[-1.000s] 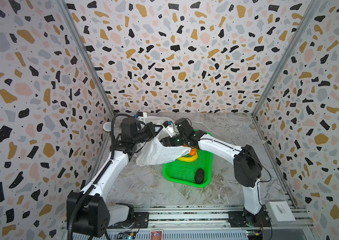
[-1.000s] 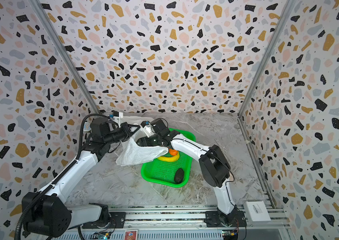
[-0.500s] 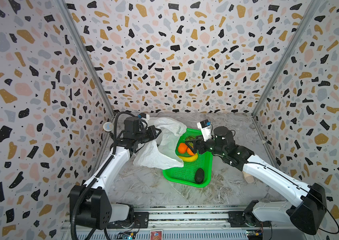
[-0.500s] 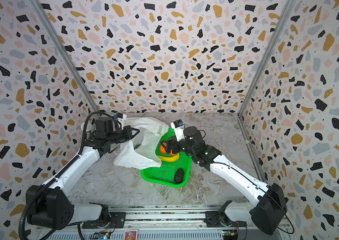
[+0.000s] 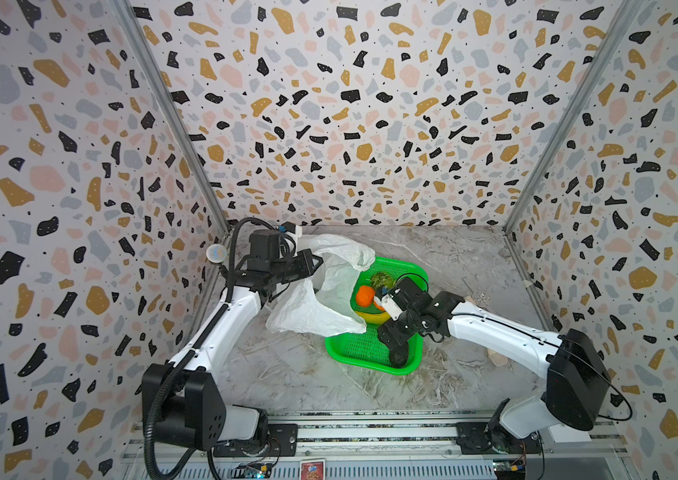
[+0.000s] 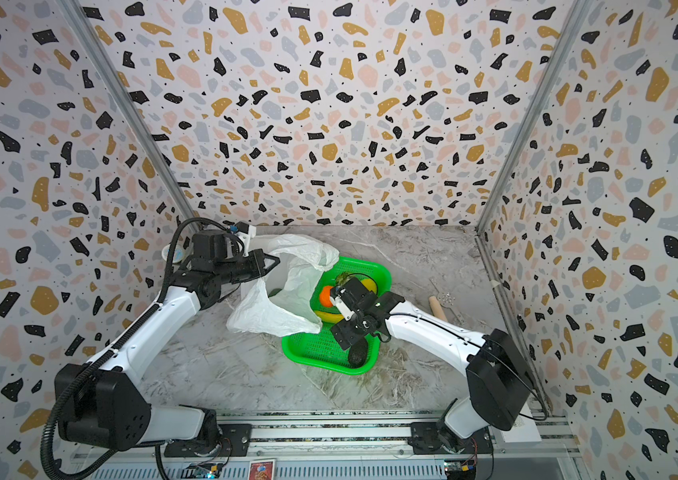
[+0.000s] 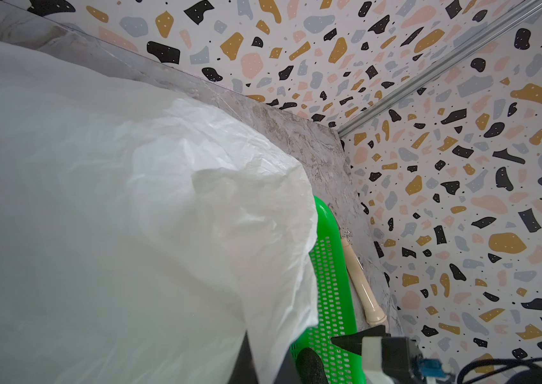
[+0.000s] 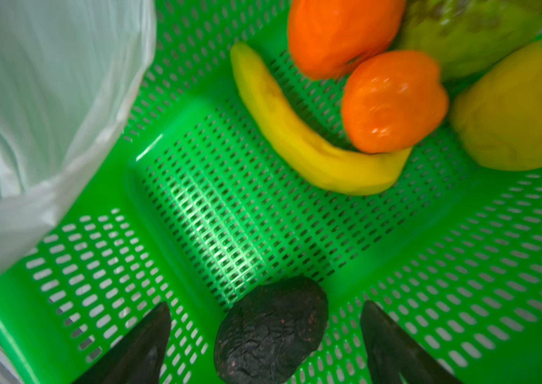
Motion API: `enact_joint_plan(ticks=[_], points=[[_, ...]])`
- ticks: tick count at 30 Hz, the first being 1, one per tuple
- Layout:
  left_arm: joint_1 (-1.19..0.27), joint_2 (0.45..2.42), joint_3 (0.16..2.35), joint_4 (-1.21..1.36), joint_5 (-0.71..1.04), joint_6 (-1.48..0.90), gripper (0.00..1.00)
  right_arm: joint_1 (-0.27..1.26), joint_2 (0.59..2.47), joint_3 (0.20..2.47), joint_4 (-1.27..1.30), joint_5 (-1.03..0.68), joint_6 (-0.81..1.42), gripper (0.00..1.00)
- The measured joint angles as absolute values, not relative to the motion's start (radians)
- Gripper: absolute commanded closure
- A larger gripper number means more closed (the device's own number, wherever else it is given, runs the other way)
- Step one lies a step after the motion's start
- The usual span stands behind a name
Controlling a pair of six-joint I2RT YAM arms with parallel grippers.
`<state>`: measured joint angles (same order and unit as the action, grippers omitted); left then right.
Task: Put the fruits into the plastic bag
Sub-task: 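Lower the right gripper into the basket toward the dark avocado, then close the right gripper on the dark avocado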
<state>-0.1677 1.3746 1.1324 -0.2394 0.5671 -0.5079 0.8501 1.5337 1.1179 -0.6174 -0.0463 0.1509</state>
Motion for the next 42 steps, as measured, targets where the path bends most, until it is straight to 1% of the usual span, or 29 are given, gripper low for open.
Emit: enact_joint_plan(ticks=[7,17,23,28,31,33,36,42], points=[[-0.168,1.378,1.132,-0.242,0.567,-0.508,1.0,0.896,1.645,1.148,-0.712,0.04,0.121,0.07],[-0.168,1.378,1.132,-0.242,0.566,-0.508,1.0,0.928,1.712,1.146,-0.727,0.121,0.091,0.09],[-0.168,1.378,1.132,-0.242,0.566,-0.508,1.0,0.938,1.766,1.135,-0.722,0.144,0.084,0.18],[-0.168,1.378,1.132,-0.242,0.565,-0.508,1.0,0.941,1.772,1.135,-0.712,0.149,0.09,0.25],[-0.168,1.378,1.132,-0.242,0.563,-0.508,1.0,0.943,1.772,1.134,-0.712,0.155,0.094,0.33],[-0.168,1.378,1.132,-0.242,0.562,-0.509,1.0,0.943,1.772,1.133,-0.71,0.162,0.097,0.41],[-0.168,1.378,1.132,-0.242,0.562,-0.509,1.0,0.943,1.772,1.132,-0.711,0.168,0.104,0.46],[-0.168,1.378,1.132,-0.242,0.562,-0.509,1.0,0.941,1.765,1.133,-0.707,0.169,0.108,0.47]])
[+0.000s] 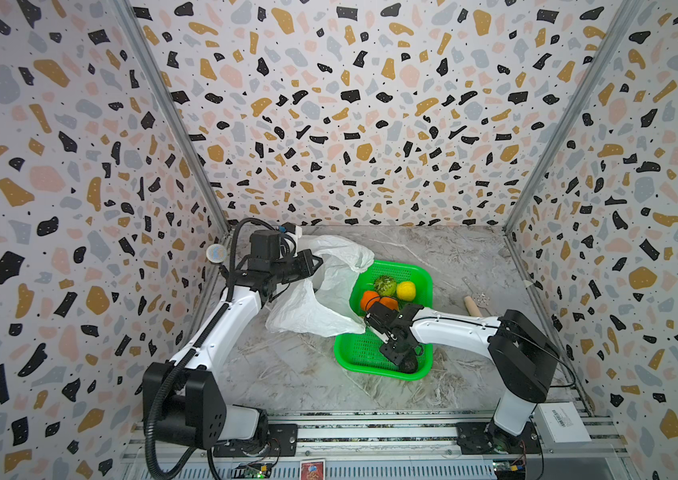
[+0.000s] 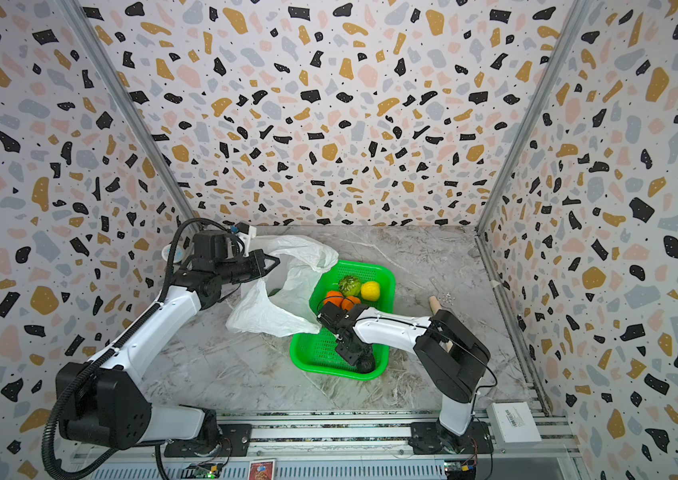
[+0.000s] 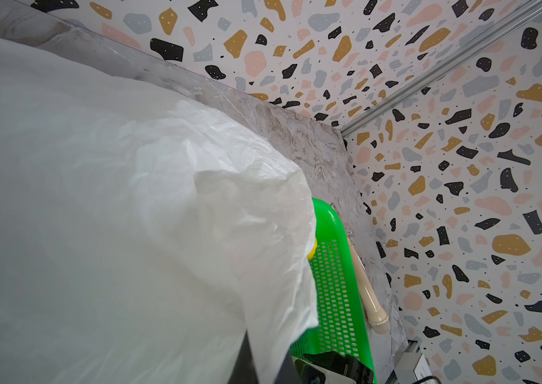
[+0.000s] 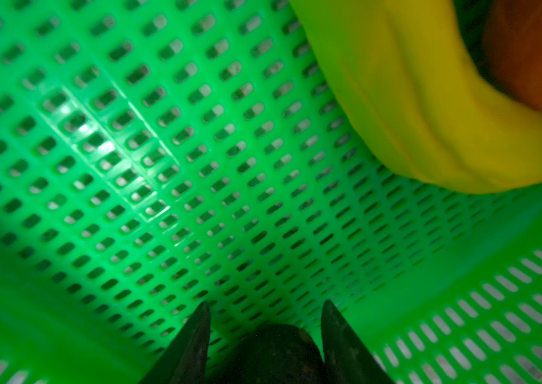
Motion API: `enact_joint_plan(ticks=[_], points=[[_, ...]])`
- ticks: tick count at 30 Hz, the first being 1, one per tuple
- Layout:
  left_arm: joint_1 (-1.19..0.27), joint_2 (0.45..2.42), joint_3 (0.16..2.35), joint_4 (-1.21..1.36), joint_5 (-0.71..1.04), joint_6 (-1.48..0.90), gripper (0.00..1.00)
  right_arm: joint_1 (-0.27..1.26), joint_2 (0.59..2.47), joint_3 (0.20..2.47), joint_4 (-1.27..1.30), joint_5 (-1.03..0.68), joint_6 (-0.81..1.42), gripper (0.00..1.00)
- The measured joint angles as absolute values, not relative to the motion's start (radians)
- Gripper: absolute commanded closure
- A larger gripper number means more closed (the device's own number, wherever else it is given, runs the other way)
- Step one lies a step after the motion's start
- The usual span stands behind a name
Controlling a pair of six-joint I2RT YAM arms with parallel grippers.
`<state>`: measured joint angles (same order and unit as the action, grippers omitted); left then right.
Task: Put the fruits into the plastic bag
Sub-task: 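Close the right gripper on the dark avocado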
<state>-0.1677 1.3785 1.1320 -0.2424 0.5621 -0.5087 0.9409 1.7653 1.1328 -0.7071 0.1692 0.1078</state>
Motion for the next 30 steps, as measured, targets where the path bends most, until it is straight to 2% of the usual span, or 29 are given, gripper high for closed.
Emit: enact_joint_plan(ticks=[8,14,19,24,30], points=[[-0.168,1.378,1.132,-0.242,0.562,-0.509,1.0,0.868,1.624,1.201,-0.694,0.132,0.108,0.5],[-0.168,1.378,1.128,-0.242,0.562,-0.509,1.0,0.831,1.566,1.216,-0.655,0.101,0.108,0.26],[-0.168,1.376,1.127,-0.242,0.561,-0.509,1.0,0.854,1.603,1.199,-0.681,0.069,0.107,0.15],[-0.168,1.373,1.118,-0.24,0.559,-0.509,1.0,0.883,1.611,1.182,-0.733,0.073,0.107,0.15],[-0.168,1.373,1.117,-0.24,0.558,-0.509,1.0,0.892,1.68,1.166,-0.756,0.087,0.106,0.22]])
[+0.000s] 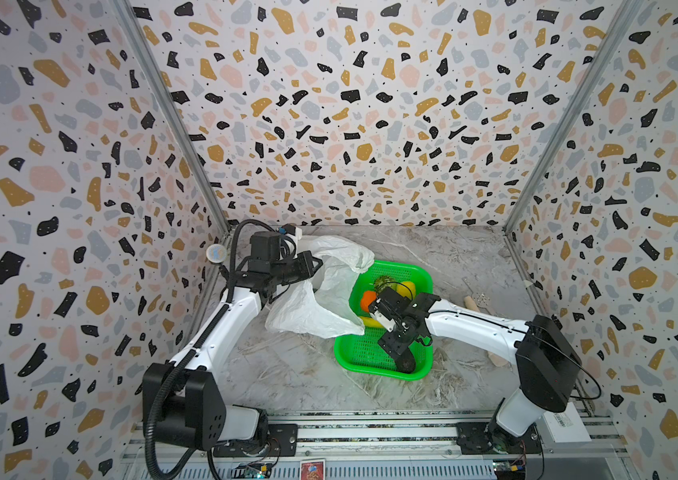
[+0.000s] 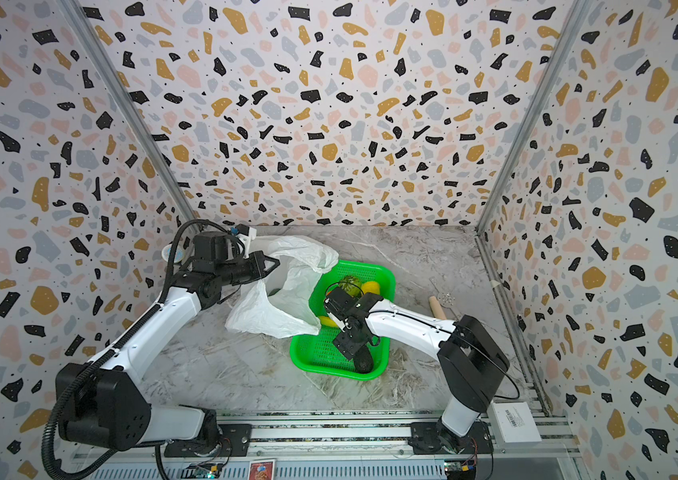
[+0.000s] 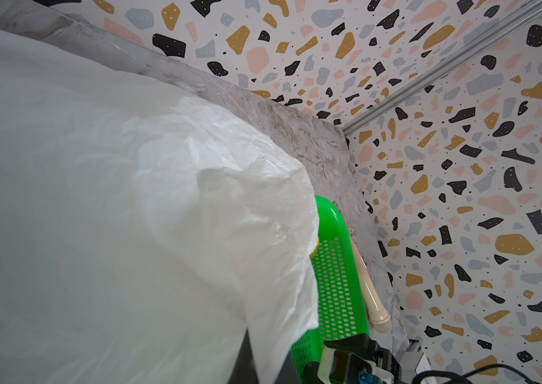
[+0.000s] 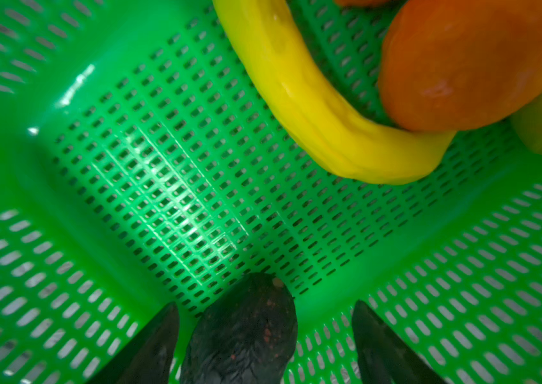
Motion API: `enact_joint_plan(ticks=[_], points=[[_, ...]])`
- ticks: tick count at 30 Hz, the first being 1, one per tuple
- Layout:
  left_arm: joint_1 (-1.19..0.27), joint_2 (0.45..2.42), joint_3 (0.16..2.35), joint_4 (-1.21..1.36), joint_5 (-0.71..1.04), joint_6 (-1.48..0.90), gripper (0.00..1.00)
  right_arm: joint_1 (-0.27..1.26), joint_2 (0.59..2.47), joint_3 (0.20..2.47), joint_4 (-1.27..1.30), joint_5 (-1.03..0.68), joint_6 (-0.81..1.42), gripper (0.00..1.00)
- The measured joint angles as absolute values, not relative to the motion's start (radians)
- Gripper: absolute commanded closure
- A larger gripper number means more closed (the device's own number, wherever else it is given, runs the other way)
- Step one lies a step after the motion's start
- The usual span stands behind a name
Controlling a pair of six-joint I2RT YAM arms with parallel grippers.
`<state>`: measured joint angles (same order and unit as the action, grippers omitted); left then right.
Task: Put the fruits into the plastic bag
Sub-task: 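Close the right gripper on the dark avocado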
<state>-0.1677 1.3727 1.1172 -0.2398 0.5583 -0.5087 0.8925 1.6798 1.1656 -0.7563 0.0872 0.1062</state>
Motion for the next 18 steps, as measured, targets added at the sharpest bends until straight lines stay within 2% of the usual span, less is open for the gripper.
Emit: enact_joint_plan(ticks=[4,9,18], points=[[-0.168,1.373,1.117,-0.24,0.555,-0.508,1.0,0.897,1.694,1.11,-0.765,0.091,0.11,0.24],[-0.168,1.373,1.117,-0.24,0.551,-0.508,1.0,0.901,1.694,1.09,-0.76,0.076,0.115,0.34],[-0.168,1.373,1.117,-0.24,0.543,-0.508,1.0,0.904,1.694,1.056,-0.707,0.025,0.133,0.61]])
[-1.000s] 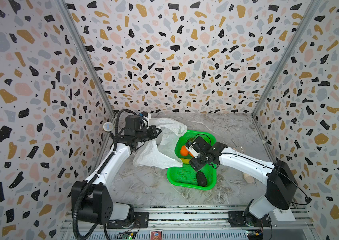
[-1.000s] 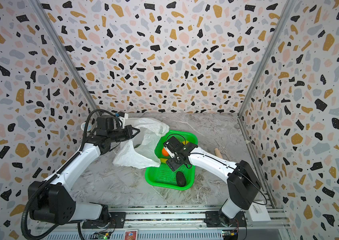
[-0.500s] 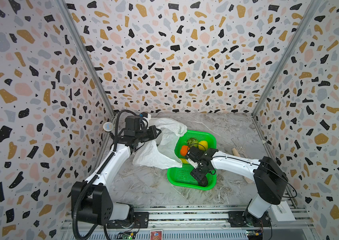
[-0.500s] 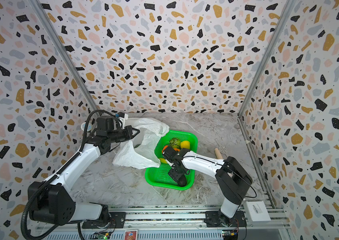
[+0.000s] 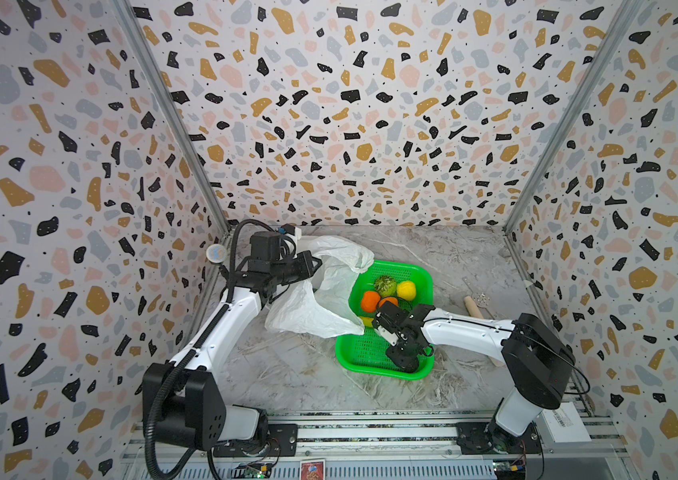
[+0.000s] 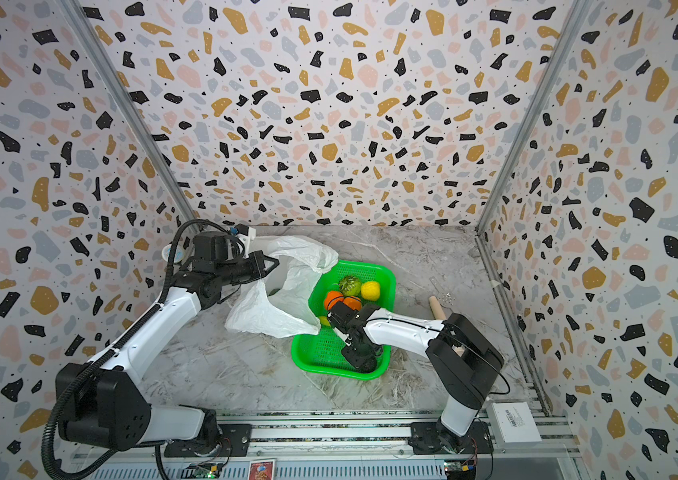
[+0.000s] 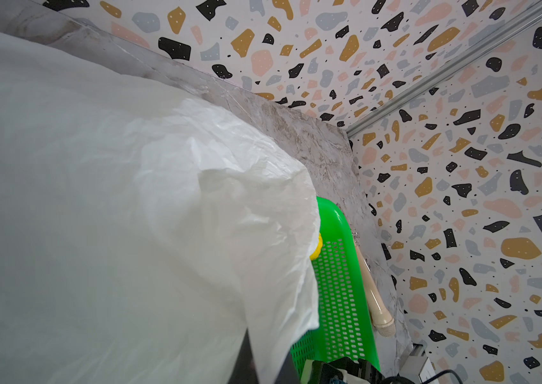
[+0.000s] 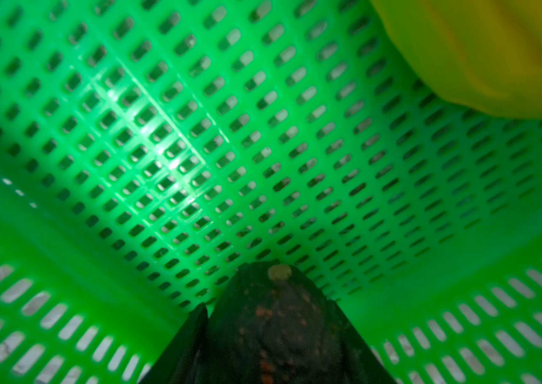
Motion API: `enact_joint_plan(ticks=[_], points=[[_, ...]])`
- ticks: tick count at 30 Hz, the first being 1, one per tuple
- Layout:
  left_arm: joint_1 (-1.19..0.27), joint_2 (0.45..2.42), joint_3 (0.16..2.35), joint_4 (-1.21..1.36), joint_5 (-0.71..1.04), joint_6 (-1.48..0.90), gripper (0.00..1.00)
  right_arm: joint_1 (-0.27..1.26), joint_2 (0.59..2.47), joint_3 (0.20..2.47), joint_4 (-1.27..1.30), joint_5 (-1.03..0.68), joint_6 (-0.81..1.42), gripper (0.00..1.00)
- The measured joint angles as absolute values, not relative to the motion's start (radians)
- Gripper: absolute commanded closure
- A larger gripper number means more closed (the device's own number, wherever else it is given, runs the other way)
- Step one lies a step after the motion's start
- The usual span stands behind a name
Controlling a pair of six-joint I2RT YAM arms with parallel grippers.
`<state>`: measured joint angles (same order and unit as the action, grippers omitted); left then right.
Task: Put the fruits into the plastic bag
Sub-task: 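Close the right gripper on the dark avocado, then lift the avocado with the right gripper and release it into the bag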
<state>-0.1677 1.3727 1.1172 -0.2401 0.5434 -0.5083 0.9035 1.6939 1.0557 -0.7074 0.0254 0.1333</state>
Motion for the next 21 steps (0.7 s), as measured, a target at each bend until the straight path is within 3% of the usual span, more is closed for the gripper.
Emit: enact_joint_plan(ticks=[3,13,21], points=[[-0.168,1.373,1.117,-0.24,0.541,-0.508,1.0,0.894,1.685,1.066,-0.701,0.014,0.133,0.73],[-0.168,1.368,1.117,-0.241,0.54,-0.51,1.0,0.858,1.613,1.365,-0.625,-0.027,0.117,0.71],[-0.168,1.321,1.099,-0.234,0.541,-0.529,1.0,0.824,1.704,1.599,-0.476,-0.22,0.14,0.7]])
